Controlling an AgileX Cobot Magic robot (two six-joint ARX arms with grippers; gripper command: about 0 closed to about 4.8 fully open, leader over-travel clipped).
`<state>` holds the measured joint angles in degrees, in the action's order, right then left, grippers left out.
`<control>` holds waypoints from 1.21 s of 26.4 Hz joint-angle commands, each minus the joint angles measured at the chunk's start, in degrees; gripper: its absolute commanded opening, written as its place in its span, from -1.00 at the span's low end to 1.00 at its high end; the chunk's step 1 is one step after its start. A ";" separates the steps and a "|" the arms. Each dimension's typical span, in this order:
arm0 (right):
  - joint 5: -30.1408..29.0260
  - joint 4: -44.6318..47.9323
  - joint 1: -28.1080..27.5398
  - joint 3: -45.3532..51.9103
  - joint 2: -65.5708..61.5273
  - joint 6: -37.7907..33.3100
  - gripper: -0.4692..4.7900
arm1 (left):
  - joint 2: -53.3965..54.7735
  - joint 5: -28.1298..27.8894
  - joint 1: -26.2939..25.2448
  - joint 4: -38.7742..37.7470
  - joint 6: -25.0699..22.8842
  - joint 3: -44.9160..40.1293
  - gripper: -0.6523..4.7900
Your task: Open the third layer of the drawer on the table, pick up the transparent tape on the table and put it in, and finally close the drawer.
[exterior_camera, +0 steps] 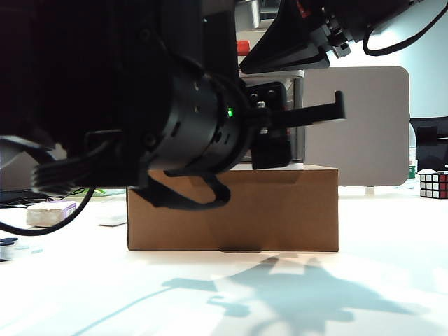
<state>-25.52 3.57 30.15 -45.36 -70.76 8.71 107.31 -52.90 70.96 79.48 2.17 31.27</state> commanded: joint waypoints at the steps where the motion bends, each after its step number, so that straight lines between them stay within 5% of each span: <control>1: -0.02 0.90 0.07 -0.26 0.22 0.28 -0.84 | -0.13 0.68 -0.81 0.28 0.00 0.15 -0.21; 28: -0.07 0.94 0.07 -0.26 0.22 0.28 -0.84 | -0.13 1.07 -1.20 -4.15 0.20 2.21 -0.37; 32: -0.09 0.92 0.07 -0.26 0.22 0.28 -0.84 | -0.13 1.07 -1.22 -4.17 0.17 2.21 -0.59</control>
<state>-25.54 3.57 30.20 -45.36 -70.76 8.69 107.31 -52.16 69.67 75.18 2.39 33.28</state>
